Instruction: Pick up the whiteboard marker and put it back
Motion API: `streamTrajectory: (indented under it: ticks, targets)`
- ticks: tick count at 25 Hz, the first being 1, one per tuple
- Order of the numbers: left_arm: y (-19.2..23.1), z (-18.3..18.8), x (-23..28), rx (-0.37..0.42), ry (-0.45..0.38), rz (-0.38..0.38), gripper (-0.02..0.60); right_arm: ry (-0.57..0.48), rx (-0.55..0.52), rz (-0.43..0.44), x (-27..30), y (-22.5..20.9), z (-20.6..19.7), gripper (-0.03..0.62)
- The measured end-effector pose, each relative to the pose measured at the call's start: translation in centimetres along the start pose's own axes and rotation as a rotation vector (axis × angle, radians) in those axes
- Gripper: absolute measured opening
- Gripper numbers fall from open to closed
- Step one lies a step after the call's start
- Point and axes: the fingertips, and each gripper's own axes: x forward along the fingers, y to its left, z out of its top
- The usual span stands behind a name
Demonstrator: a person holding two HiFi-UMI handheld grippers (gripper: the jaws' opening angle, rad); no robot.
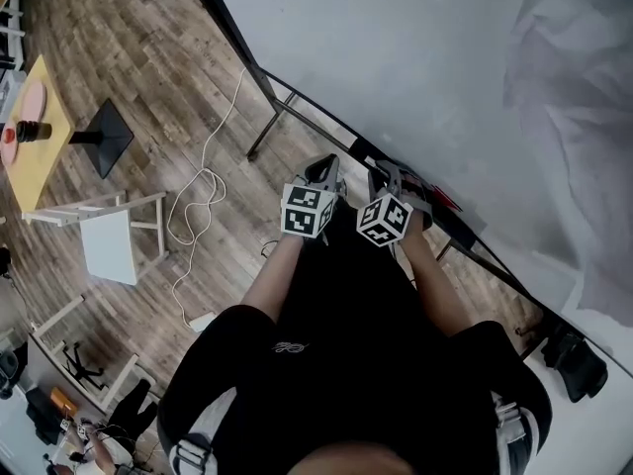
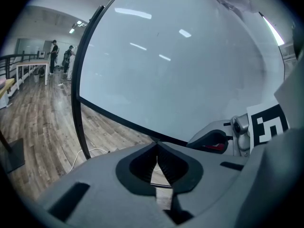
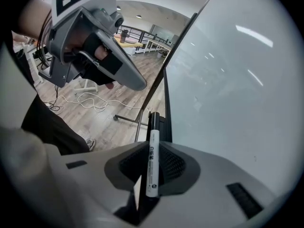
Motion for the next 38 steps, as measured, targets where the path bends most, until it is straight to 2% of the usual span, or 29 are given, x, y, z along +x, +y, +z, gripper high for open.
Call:
streamTrajectory:
  ticks: [4, 8, 10, 12, 14, 16, 18, 20, 22, 24, 27, 29, 31, 35, 38]
  targets:
    - [0.3, 1.0, 0.7, 0.012, -0.001, 0.018, 0.006, 0.012, 0.013, 0.034, 0.0, -0.2, -0.2, 0.057]
    - [1.0, 1.5, 0.4, 0.003, -0.015, 0.013, 0.006, 0.018, 0.017, 0.010, 0.1, -0.2, 0.0, 0.063]
    - [1.3, 1.5, -0.2, 0.011, -0.010, -0.013, 0.006, 0.028, 0.043, -0.019, 0.0, -0.2, 0.4, 0.093]
    - [1.5, 1.4, -0.4, 0.033, 0.001, -0.057, 0.006, 0.046, 0.095, -0.053, -0.2, -0.4, 0.5, 0.152]
    - [1.5, 1.6, -0.4, 0.071, 0.013, -0.112, 0.006, 0.063, 0.162, -0.116, -0.7, -0.9, 0.5, 0.155]
    - [1.5, 2.7, -0.5, 0.130, 0.014, -0.176, 0.006, 0.057, 0.272, -0.226, -2.0, -2.3, 0.9, 0.155]
    - [1.5, 4.2, -1.3, 0.182, -0.003, -0.234, 0.006, 0.010, 0.453, -0.339, -3.9, -3.4, 1.6, 0.142]
    - [2.1, 5.0, -2.9, 0.205, -0.020, -0.266, 0.006, -0.056, 0.648, -0.411, -5.8, -3.3, 2.5, 0.130]
    - [2.5, 5.1, -4.5, 0.225, -0.028, -0.292, 0.007, -0.104, 0.779, -0.474, -7.6, -2.8, 3.4, 0.119]
    - [2.4, 5.4, -5.9, 0.260, -0.028, -0.330, 0.006, -0.128, 0.832, -0.546, -9.7, -2.5, 4.5, 0.098]
    - [1.4, 6.2, -8.1, 0.303, -0.039, -0.393, 0.006, -0.158, 0.856, -0.630, -12.7, -1.4, 6.5, 0.070]
    - [0.5, 6.5, -9.4, 0.310, -0.059, -0.412, 0.006, -0.190, 0.863, -0.680, -14.6, -0.8, 7.4, 0.025]
    - [-0.5, 6.9, -10.5, 0.308, -0.091, -0.420, 0.006, -0.234, 0.889, -0.726, -16.5, -0.5, 7.8, 0.007]
    - [-2.5, 7.8, -12.5, 0.303, -0.151, -0.436, 0.006, -0.341, 0.969, -0.761, -19.9, 0.0, 8.4, 0.003]
    - [-4.2, 8.0, -13.8, 0.361, -0.193, -0.427, 0.006, -0.380, 0.987, -0.786, -22.3, 0.7, 8.2, 0.003]
